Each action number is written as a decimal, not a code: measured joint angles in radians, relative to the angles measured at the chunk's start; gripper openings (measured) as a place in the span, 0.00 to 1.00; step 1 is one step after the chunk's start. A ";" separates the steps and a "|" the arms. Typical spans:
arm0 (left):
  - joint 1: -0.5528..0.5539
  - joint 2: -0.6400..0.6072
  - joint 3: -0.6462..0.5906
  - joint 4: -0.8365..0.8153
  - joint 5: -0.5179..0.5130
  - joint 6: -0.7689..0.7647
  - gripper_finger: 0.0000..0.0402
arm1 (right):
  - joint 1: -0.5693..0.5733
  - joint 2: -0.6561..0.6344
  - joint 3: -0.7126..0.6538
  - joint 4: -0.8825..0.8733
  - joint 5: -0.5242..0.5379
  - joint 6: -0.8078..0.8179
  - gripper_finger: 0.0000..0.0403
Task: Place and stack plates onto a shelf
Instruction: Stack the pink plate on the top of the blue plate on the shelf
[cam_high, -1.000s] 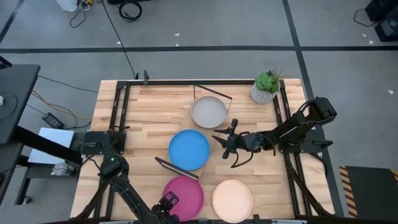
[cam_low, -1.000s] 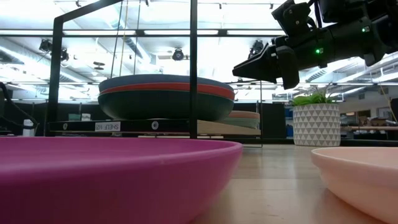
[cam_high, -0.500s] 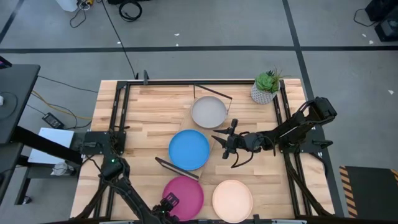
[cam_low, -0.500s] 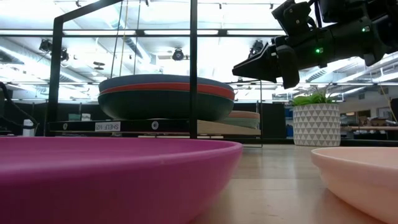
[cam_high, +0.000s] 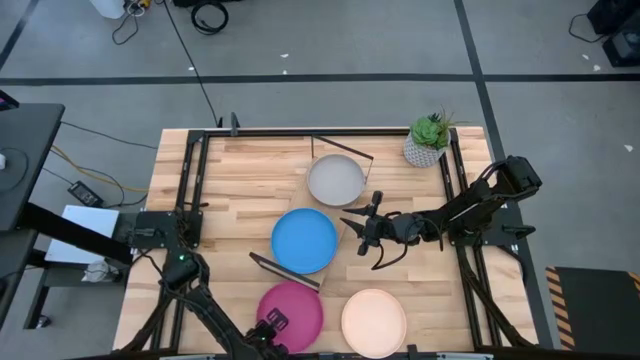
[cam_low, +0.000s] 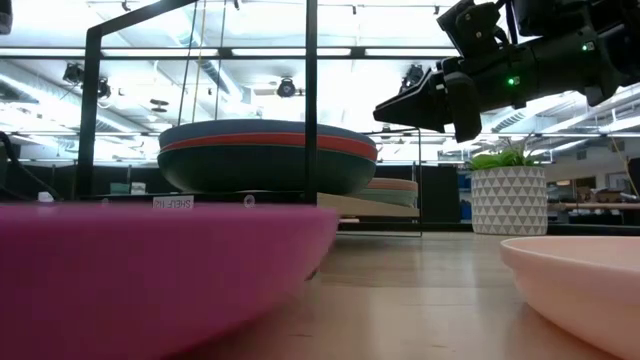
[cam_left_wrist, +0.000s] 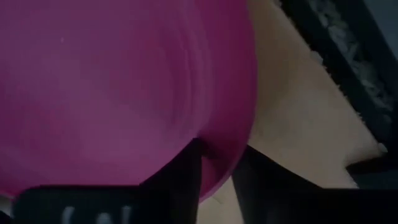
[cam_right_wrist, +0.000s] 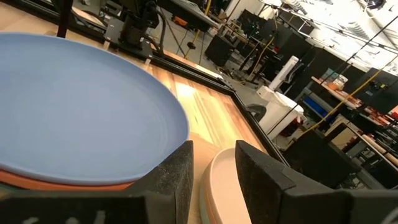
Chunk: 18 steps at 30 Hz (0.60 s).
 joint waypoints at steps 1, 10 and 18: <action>0.002 -0.002 0.000 -0.002 0.004 -0.004 0.18 | 0.000 0.000 0.000 0.000 0.000 0.000 0.31; 0.053 -0.083 0.000 -0.004 0.121 -0.139 0.04 | 0.000 0.000 0.000 0.000 0.000 0.000 0.31; 0.116 -0.199 0.000 0.103 0.271 -0.350 0.05 | 0.000 0.000 0.000 -0.001 0.000 0.000 0.31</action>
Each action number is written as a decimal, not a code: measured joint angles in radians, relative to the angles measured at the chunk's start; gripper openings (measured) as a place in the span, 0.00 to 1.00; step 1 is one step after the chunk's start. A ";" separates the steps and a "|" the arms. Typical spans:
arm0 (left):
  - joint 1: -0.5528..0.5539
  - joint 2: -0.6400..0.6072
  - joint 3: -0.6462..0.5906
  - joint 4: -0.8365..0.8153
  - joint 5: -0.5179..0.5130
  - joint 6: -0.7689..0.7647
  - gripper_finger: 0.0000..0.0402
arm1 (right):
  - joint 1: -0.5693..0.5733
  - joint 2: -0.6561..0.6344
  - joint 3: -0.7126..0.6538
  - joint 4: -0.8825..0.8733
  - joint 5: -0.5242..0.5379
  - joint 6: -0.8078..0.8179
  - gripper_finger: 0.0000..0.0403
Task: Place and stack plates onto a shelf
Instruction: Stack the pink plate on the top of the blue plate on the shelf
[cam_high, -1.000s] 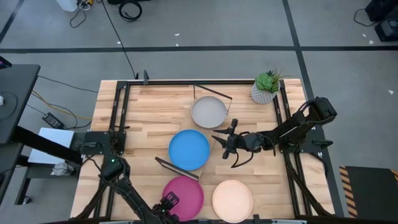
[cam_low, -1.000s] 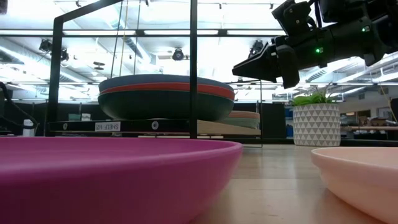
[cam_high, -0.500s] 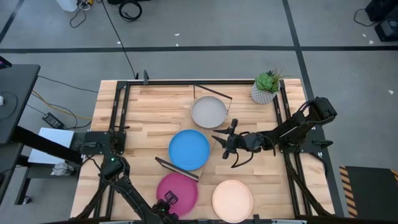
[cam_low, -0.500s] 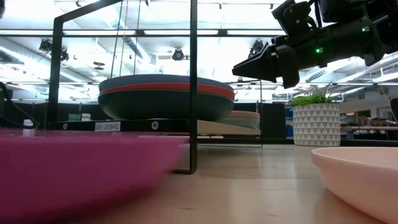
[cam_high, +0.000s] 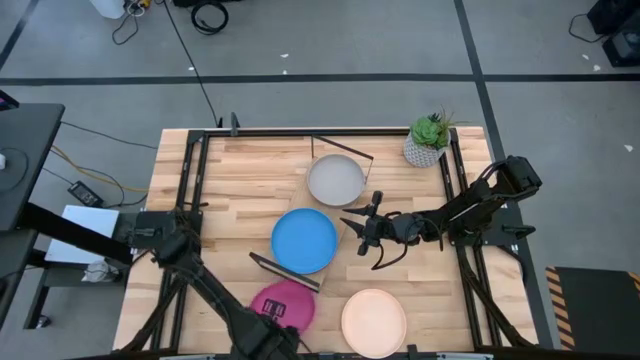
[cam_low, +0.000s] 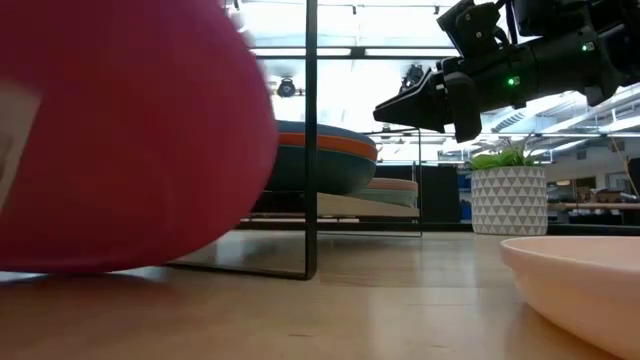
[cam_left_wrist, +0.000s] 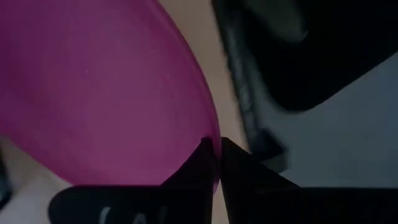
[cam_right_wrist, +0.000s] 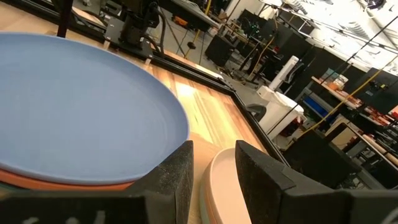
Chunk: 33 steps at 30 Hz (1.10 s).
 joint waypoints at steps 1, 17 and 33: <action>0.008 -0.013 0.000 0.022 0.025 -0.031 0.04 | 0.000 0.000 0.000 0.000 0.000 0.000 0.31; 0.082 -0.347 0.000 0.413 0.060 -0.306 0.04 | 0.000 0.000 0.000 -0.006 0.000 0.000 0.31; 0.243 -0.499 0.002 0.249 -0.458 -0.378 0.07 | 0.000 0.000 0.000 -0.013 0.001 0.000 0.31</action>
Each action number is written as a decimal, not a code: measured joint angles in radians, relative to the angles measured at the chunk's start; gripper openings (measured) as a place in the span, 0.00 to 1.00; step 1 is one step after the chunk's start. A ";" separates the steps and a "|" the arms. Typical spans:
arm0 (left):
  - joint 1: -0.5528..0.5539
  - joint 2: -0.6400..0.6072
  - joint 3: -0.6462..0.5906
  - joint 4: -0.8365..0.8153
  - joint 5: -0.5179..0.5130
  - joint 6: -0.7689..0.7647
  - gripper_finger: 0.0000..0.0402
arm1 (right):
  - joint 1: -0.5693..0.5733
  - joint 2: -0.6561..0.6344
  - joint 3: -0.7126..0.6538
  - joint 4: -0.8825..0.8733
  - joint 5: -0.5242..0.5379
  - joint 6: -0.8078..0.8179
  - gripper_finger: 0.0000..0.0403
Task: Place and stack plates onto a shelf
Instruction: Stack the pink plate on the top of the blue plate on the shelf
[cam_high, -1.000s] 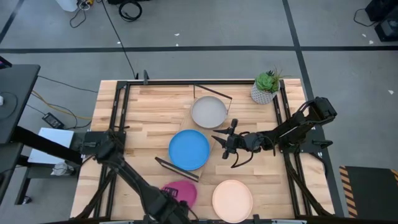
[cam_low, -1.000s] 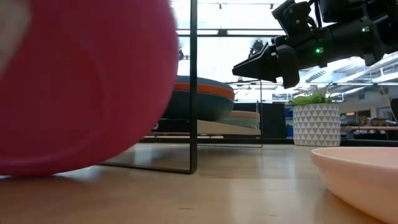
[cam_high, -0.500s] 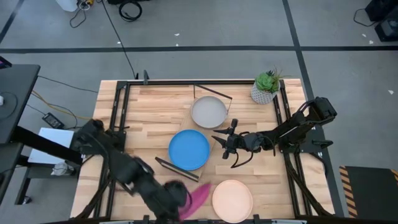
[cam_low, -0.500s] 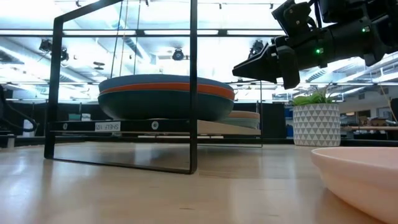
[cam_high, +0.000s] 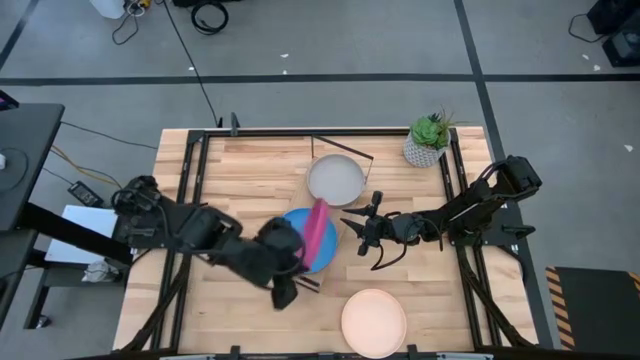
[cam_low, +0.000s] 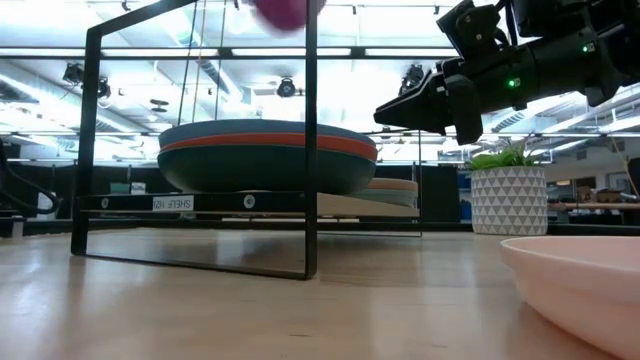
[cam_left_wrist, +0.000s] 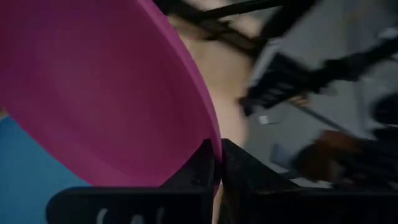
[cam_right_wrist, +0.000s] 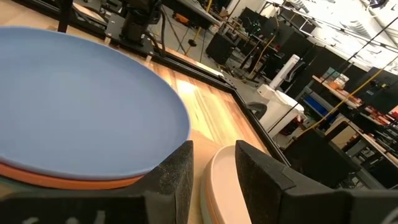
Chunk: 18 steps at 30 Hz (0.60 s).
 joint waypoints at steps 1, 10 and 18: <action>0.015 0.003 0.000 -0.036 0.000 -0.020 0.07 | 0.000 0.000 0.000 -0.001 0.000 0.000 0.31; 0.126 0.069 -0.001 -0.235 0.031 -0.131 0.07 | 0.000 0.000 0.000 -0.004 0.005 0.000 0.31; 0.178 0.177 -0.001 -0.311 0.105 -0.095 0.08 | 0.000 0.000 0.000 -0.008 0.006 0.008 0.31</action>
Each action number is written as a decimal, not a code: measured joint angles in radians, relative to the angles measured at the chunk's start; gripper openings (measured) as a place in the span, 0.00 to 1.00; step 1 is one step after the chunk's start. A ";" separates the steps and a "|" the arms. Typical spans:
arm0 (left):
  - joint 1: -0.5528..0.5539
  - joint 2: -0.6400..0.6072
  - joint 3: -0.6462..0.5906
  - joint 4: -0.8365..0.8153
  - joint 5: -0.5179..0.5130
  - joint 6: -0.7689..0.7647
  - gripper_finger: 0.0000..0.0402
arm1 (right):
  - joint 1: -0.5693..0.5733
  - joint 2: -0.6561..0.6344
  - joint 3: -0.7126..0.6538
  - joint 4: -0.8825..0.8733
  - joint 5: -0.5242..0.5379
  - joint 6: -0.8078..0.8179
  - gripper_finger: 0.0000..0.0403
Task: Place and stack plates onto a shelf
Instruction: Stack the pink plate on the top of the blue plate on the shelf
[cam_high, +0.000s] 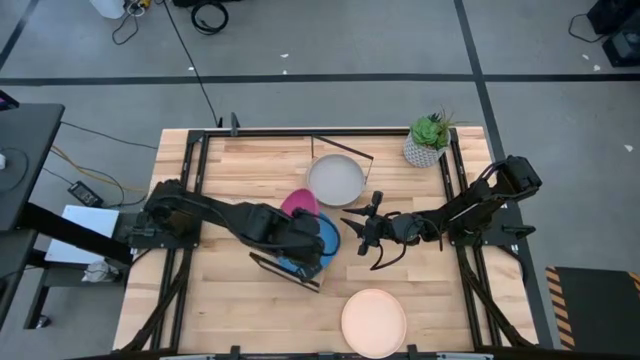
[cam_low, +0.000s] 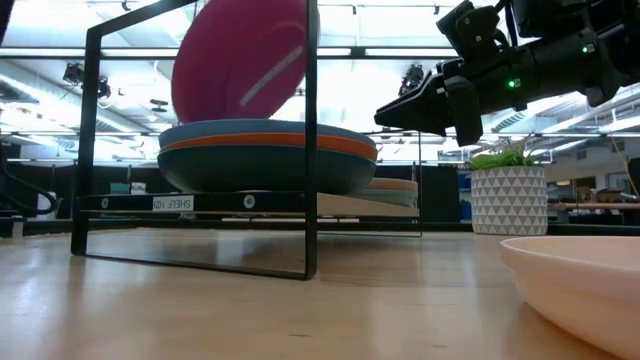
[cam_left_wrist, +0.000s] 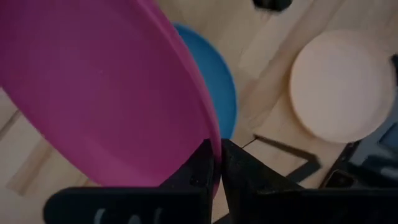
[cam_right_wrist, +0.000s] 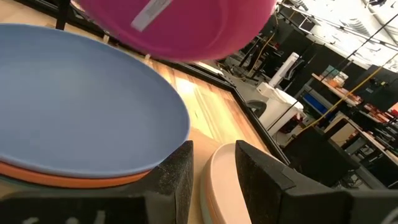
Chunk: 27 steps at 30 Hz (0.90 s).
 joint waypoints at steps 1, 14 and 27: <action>0.004 0.013 0.000 -0.005 0.013 0.008 0.08 | 0.000 0.000 0.000 -0.001 0.000 0.000 0.31; 0.005 0.113 0.000 -0.015 0.064 0.072 0.08 | 0.000 0.000 0.000 0.000 0.000 0.000 0.31; 0.001 0.115 0.000 -0.015 0.064 0.075 0.08 | 0.000 0.000 0.000 -0.001 0.000 0.000 0.31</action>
